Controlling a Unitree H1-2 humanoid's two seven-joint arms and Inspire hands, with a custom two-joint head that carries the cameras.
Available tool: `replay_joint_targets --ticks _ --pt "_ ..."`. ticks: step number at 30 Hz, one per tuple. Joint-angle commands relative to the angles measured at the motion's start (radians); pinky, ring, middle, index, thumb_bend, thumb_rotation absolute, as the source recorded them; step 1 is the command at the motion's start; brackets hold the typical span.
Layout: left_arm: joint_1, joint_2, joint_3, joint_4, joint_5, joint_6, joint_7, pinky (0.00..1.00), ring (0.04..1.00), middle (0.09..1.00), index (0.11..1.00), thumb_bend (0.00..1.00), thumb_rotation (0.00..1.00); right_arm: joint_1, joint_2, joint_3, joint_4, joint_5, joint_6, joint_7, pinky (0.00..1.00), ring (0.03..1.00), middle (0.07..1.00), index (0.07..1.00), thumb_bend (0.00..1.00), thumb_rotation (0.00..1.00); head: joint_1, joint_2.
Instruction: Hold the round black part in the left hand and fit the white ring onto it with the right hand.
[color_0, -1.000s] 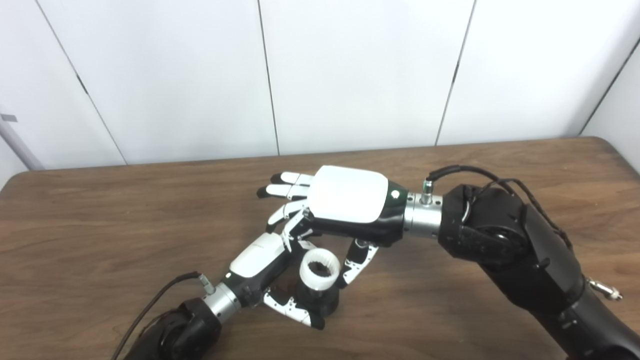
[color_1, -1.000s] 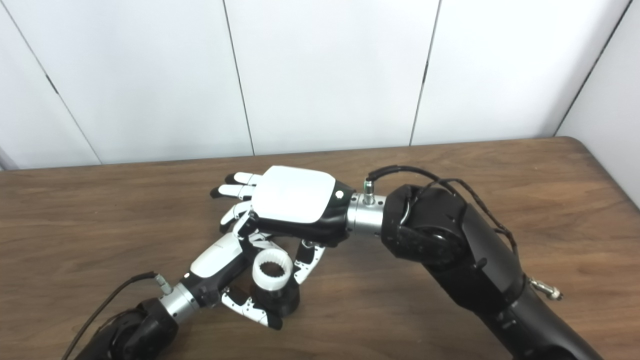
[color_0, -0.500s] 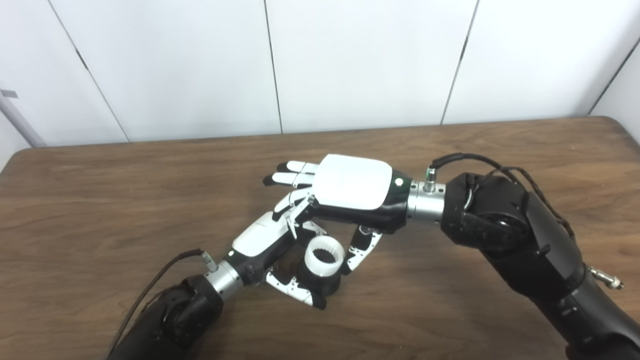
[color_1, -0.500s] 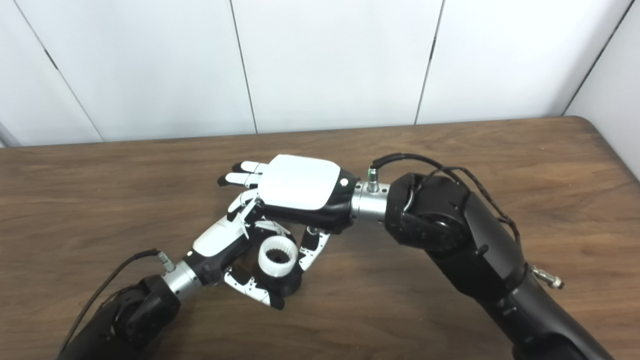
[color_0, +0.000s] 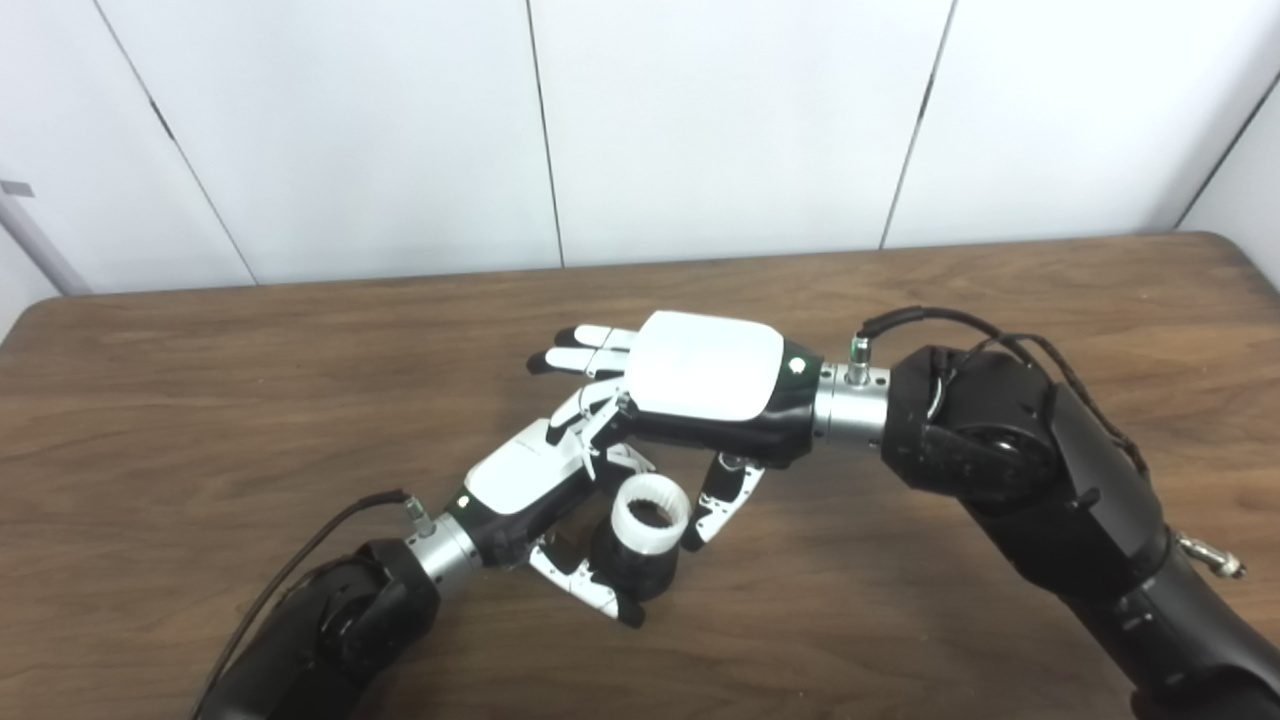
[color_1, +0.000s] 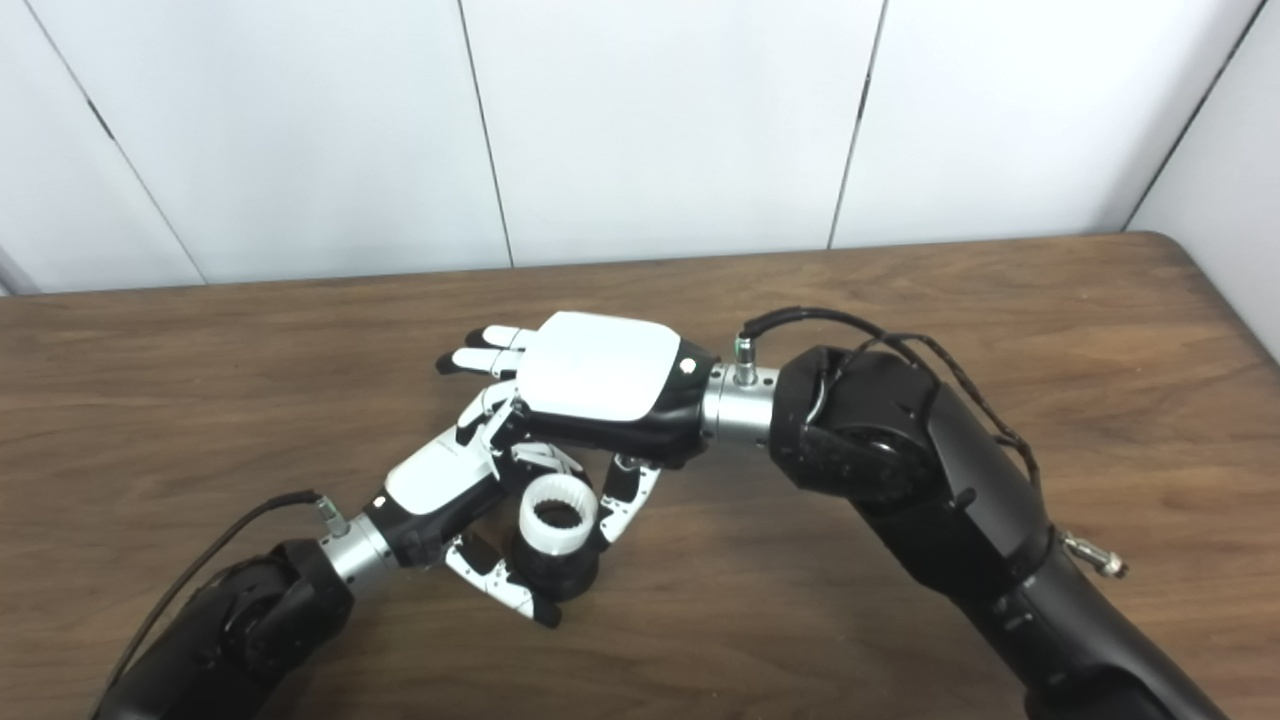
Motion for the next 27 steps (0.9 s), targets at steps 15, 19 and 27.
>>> replay_joint_targets --ticks 15,19,27 --pt "0.033 0.005 -0.004 -0.038 0.007 0.042 -0.067 1.0 0.915 0.699 0.48 0.52 0.06 -0.004 0.002 -0.016 0.082 -0.038 -0.049 -0.053 1.0 1.0 0.83 0.479 0.53 0.14 0.012 0.003" --pt "0.041 -0.003 -0.002 -0.039 -0.006 0.054 -0.07 1.0 0.916 0.701 0.48 0.52 0.06 0.001 0.002 -0.016 0.087 -0.043 -0.051 -0.054 1.0 1.0 0.835 0.479 0.53 0.14 0.019 -0.001" --pt "0.044 -0.008 -0.002 -0.044 -0.011 0.067 -0.072 1.0 0.921 0.702 0.48 0.52 0.06 0.016 0.01 -0.014 0.095 -0.048 -0.045 -0.061 1.0 1.0 0.841 0.48 0.53 0.14 0.032 -0.008"
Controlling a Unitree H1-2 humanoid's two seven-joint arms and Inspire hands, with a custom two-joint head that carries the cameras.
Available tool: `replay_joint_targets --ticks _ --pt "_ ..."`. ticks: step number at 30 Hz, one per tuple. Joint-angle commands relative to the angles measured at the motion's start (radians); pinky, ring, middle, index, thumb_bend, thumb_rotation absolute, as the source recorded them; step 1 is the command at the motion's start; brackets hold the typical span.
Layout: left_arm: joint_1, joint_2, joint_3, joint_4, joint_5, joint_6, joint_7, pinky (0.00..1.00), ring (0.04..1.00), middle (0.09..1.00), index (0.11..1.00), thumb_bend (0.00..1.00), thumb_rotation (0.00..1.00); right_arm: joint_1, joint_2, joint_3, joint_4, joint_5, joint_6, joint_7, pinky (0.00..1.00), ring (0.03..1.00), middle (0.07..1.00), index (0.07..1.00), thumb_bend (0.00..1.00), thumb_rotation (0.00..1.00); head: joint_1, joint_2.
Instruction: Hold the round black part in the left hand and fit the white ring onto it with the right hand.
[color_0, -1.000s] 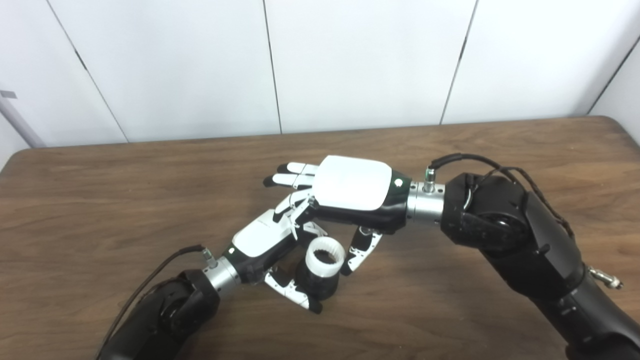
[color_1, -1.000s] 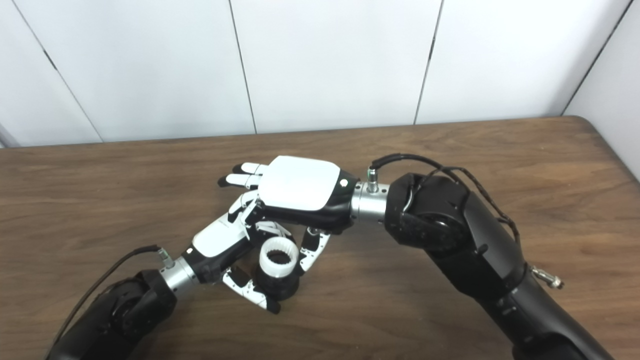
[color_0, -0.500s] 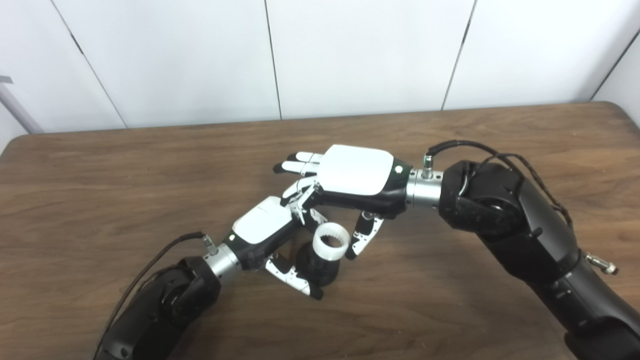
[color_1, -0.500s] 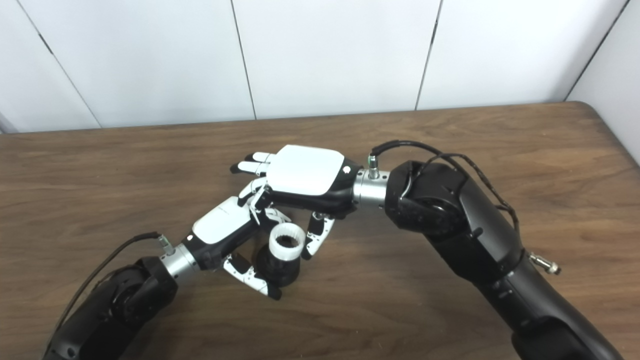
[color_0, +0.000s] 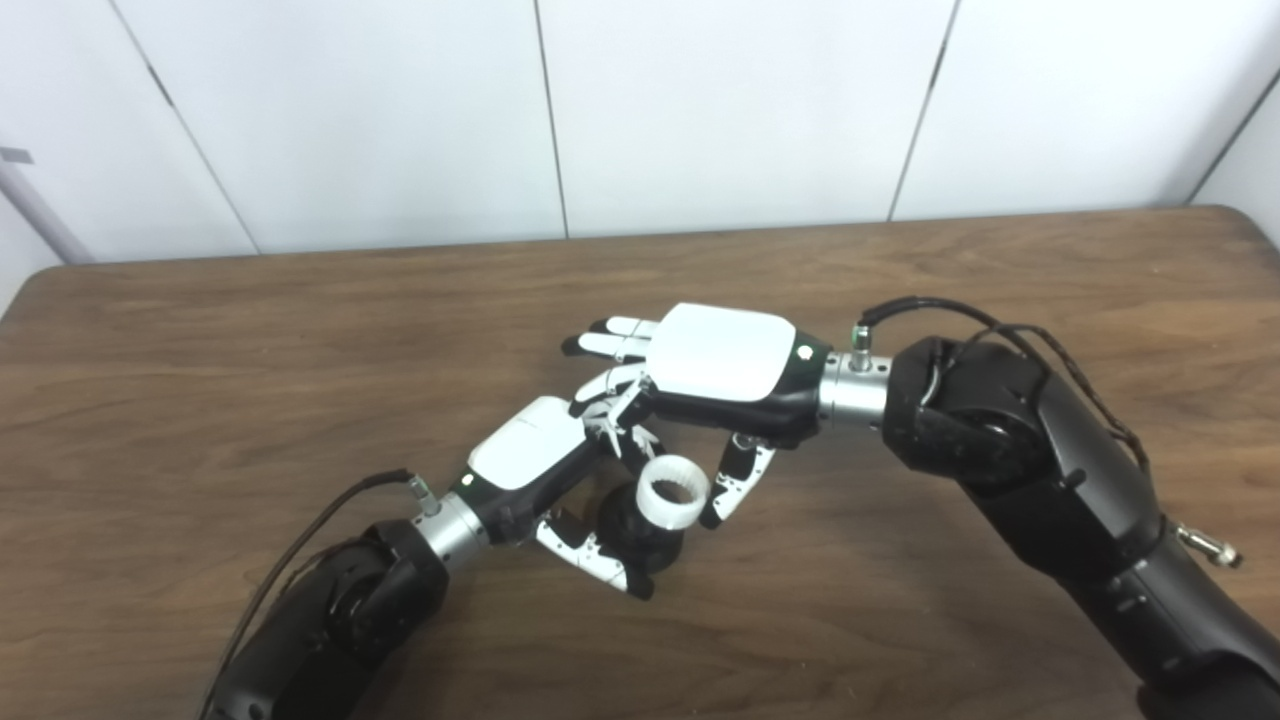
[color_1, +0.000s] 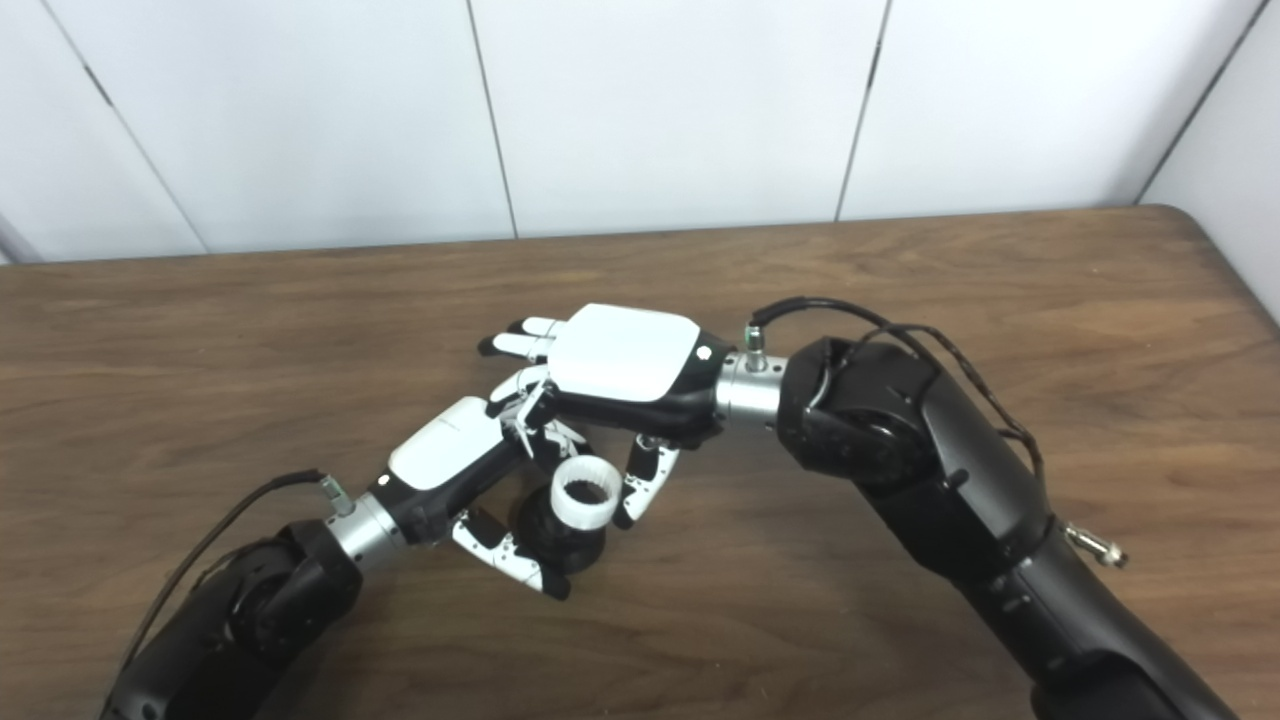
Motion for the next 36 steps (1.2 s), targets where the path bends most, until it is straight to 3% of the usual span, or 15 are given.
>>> replay_joint_targets --ticks 1,18,36 --pt "0.011 0.006 -0.016 -0.004 0.013 0.006 -0.054 1.0 0.921 0.703 0.48 0.52 0.06 -0.024 0.008 -0.013 -0.013 0.0 -0.006 -0.029 1.0 1.0 0.843 0.48 0.53 0.14 0.004 0.0" --pt "0.018 -0.008 -0.022 -0.007 0.034 0.031 -0.049 1.0 0.914 0.73 0.481 0.52 0.06 -0.035 0.05 -0.009 0.014 -0.021 -0.025 -0.071 1.0 1.0 0.839 0.48 0.53 0.14 0.026 -0.018" --pt "0.031 -0.016 -0.017 -0.059 0.022 0.074 -0.067 1.0 0.915 0.72 0.481 0.52 0.06 -0.021 0.052 0.007 0.032 -0.024 -0.027 -0.07 1.0 1.0 0.845 0.48 0.53 0.14 0.034 0.001"
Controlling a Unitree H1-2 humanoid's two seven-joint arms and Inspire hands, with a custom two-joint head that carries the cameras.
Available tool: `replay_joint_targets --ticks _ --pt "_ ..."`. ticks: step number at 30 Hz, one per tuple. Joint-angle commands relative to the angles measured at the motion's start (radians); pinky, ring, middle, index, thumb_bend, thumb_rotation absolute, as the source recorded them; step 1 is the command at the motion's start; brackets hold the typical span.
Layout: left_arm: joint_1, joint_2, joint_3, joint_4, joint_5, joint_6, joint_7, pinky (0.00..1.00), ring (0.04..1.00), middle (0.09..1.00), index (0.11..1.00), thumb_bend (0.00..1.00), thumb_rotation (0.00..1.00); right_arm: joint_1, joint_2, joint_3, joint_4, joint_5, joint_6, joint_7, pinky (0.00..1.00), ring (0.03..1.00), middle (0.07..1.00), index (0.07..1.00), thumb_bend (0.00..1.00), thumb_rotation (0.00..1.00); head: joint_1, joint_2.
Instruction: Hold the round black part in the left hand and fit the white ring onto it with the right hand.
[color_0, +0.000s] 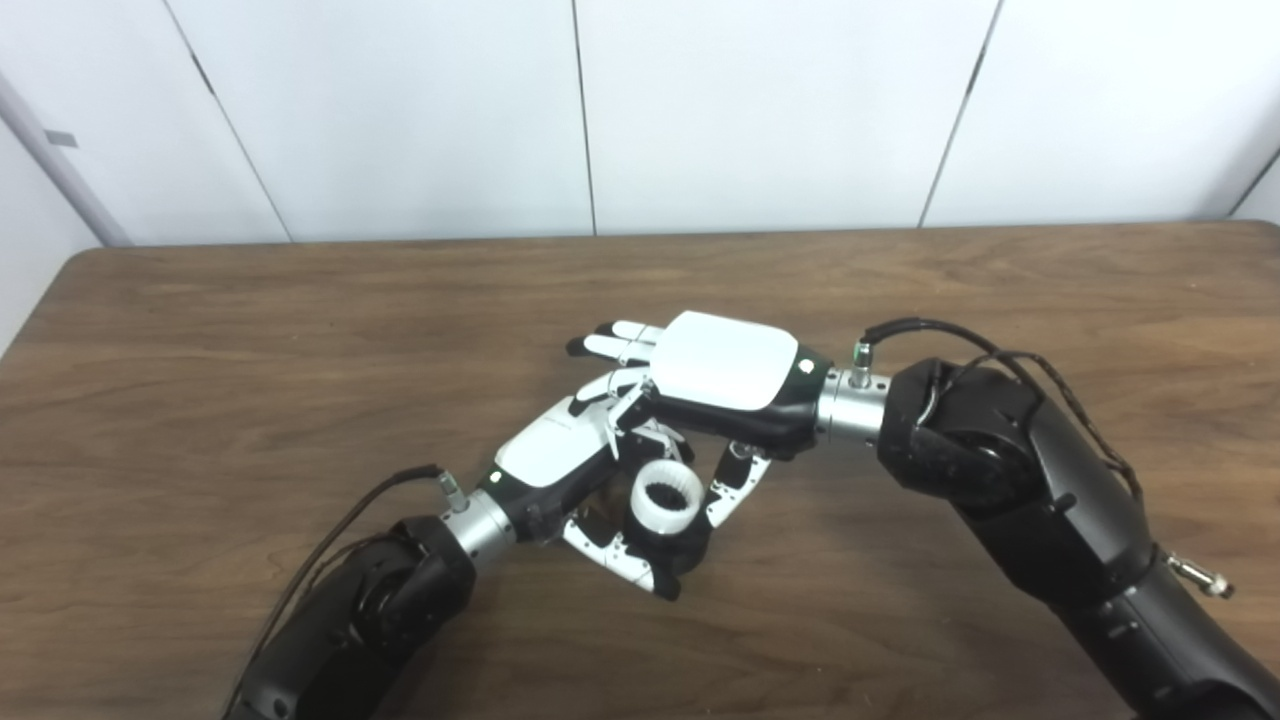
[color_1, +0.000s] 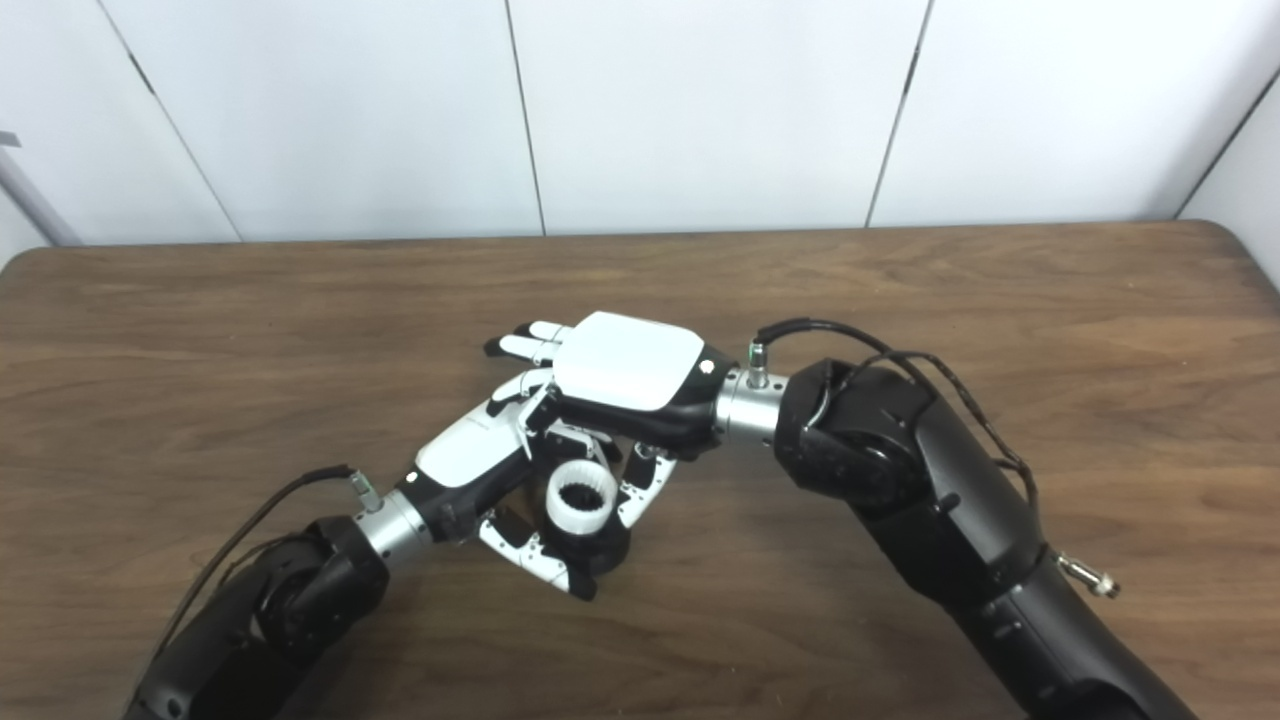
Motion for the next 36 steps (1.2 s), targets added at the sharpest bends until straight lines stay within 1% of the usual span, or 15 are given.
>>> replay_joint_targets --ticks 1,10,11,18,32,36 --pt "0.009 -0.001 -0.013 -0.006 0.017 0.005 -0.039 1.0 0.917 0.72 0.481 0.52 0.06 -0.031 0.002 -0.004 -0.013 0.003 -0.019 -0.025 1.0 1.0 0.846 0.48 0.53 0.14 0.0 0.003" --pt "0.008 -0.003 -0.001 -0.007 -0.002 -0.002 -0.036 1.0 0.92 0.715 0.481 0.52 0.06 -0.013 -0.007 -0.006 -0.011 -0.002 -0.013 -0.024 1.0 1.0 0.837 0.481 0.53 0.14 -0.003 0.01" --pt "0.009 -0.004 0.002 -0.008 -0.006 -0.001 -0.037 1.0 0.923 0.713 0.481 0.52 0.06 -0.012 -0.009 -0.006 -0.01 0.0 -0.013 -0.024 1.0 1.0 0.838 0.481 0.53 0.14 -0.001 0.015" --pt "0.013 -0.003 0.009 -0.017 -0.007 0.005 -0.045 1.0 0.928 0.705 0.48 0.52 0.06 0.001 -0.014 -0.005 0.001 0.001 -0.007 -0.027 1.0 1.0 0.857 0.481 0.53 0.14 -0.001 0.02" --pt "0.014 -0.005 0.014 -0.034 -0.002 0.009 -0.051 1.0 0.928 0.72 0.48 0.52 0.06 0.008 -0.008 0.001 0.05 -0.003 -0.034 -0.081 1.0 1.0 0.863 0.481 0.53 0.14 0.007 0.026" --pt "0.017 -0.006 0.015 -0.035 -0.004 0.003 -0.049 1.0 0.922 0.7 0.48 0.52 0.06 0.005 -0.009 -0.001 0.054 0.014 -0.015 -0.064 1.0 1.0 0.887 0.481 0.53 0.14 0.004 0.028"
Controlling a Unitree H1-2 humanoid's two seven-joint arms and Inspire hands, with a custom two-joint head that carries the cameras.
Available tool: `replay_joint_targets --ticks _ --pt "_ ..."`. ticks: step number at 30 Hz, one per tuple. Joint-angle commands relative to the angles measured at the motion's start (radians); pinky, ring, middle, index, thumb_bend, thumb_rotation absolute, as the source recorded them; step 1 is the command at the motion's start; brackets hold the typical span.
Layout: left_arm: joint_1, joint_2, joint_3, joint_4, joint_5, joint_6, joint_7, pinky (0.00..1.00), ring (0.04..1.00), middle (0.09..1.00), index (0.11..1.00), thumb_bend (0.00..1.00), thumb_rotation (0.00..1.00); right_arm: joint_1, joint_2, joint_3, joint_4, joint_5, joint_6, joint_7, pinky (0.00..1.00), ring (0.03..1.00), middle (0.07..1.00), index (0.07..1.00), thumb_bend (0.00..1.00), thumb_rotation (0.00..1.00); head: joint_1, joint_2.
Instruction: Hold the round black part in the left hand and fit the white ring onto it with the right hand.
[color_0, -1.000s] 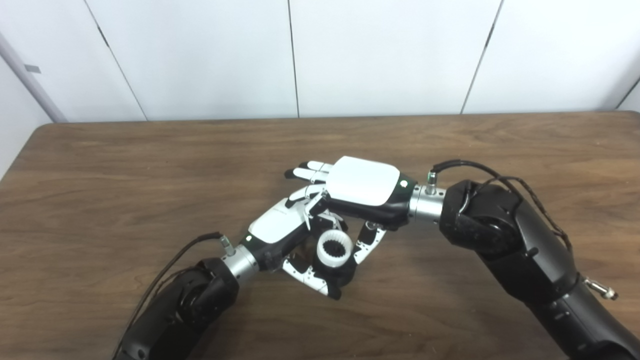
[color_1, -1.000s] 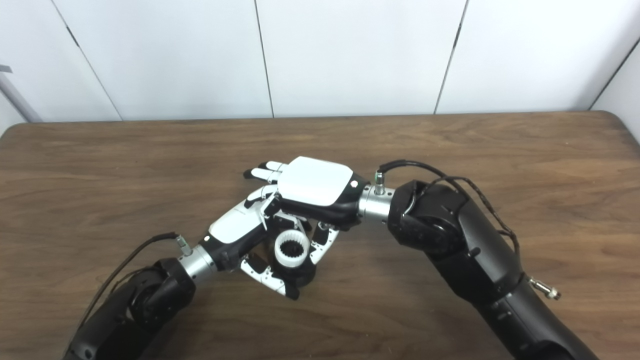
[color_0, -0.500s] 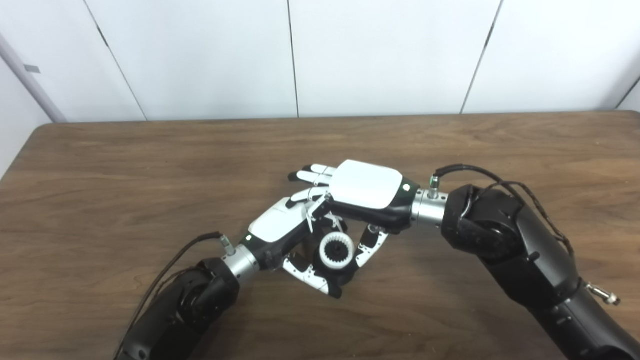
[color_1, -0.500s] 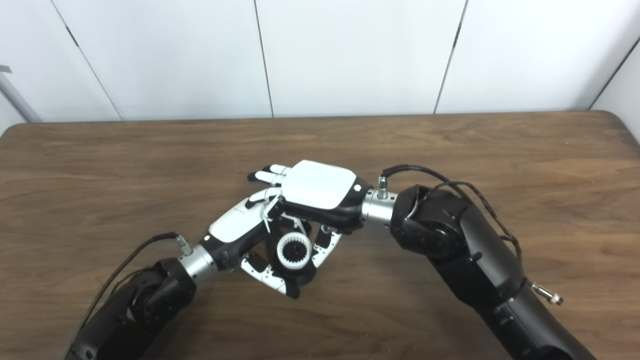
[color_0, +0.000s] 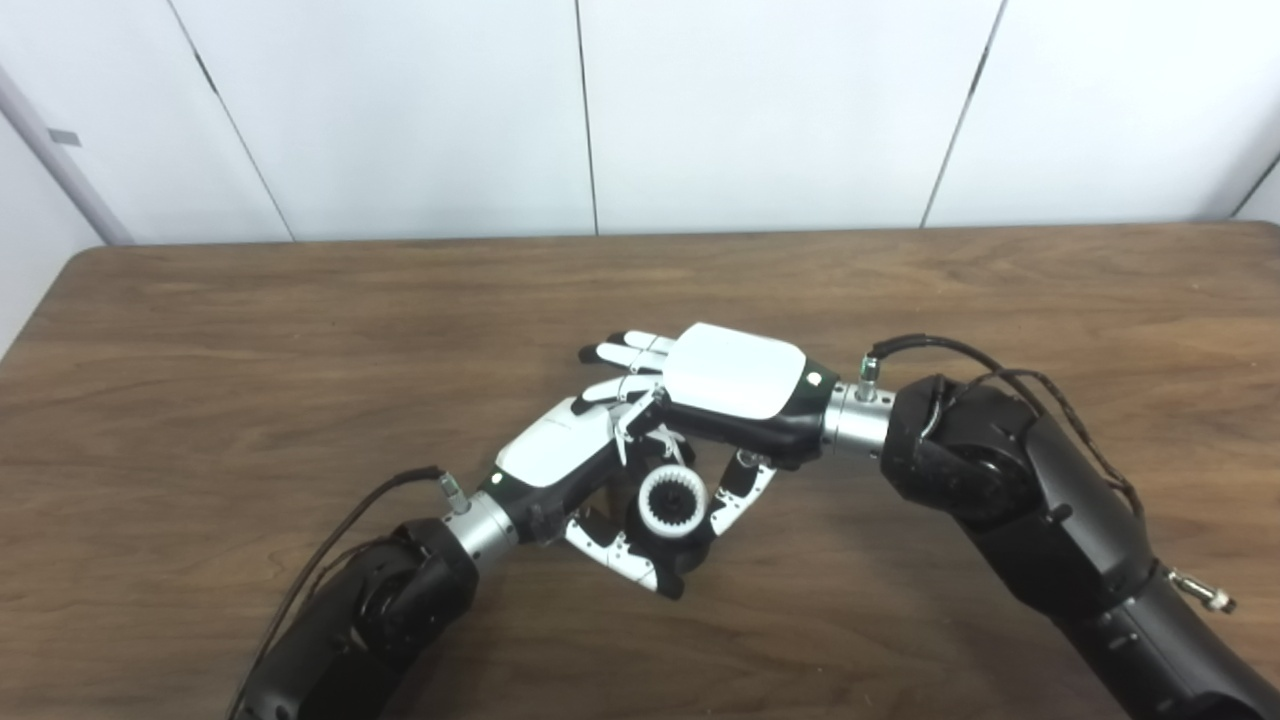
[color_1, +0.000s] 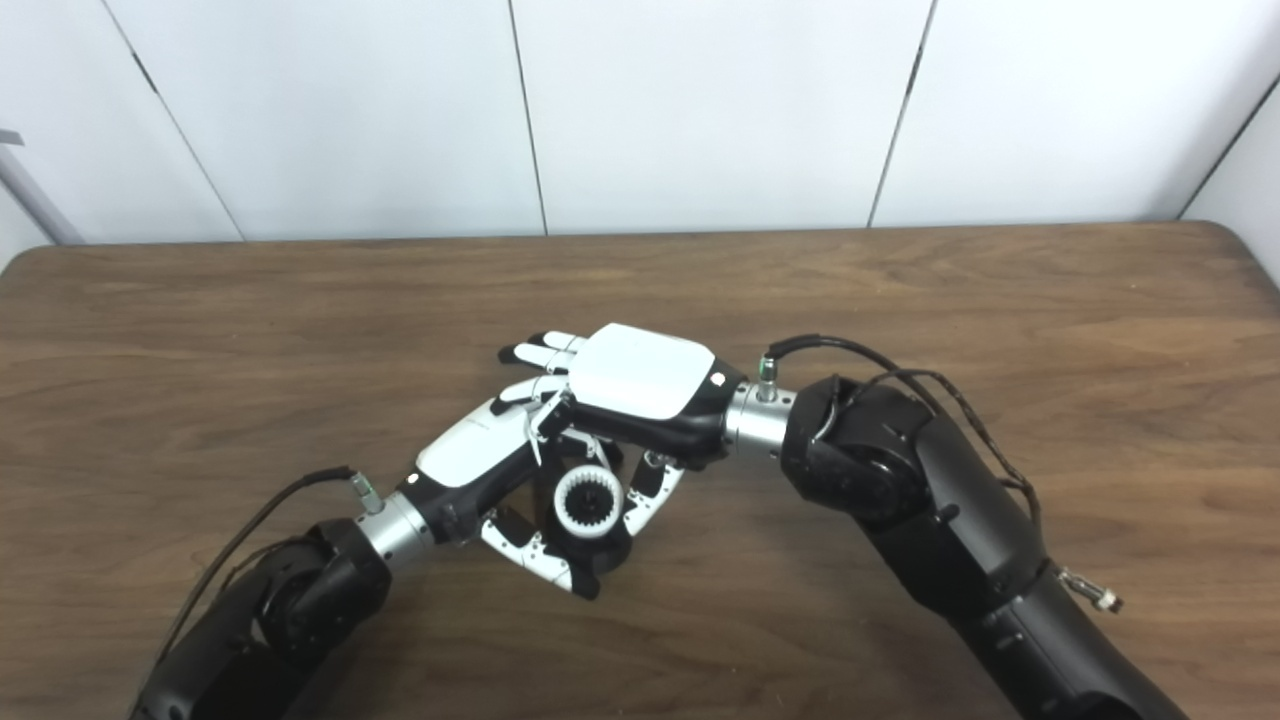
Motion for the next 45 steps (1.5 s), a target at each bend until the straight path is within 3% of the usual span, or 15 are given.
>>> replay_joint_targets --ticks 1,45 --pt "0.003 0.005 -0.009 -0.015 0.004 -0.011 -0.031 1.0 0.921 0.698 0.48 0.52 0.06 -0.024 -0.006 -0.005 -0.005 0.015 0.011 0.006 1.0 1.0 0.89 0.481 0.53 0.14 0.001 0.0" --pt "0.008 -0.03 -0.008 -0.065 0.041 0.031 -0.041 1.0 0.936 0.725 0.48 0.52 0.06 -0.012 -0.006 0.015 0.023 0.041 0.029 0.027 1.0 1.0 0.873 0.481 0.53 0.14 0.008 0.031"
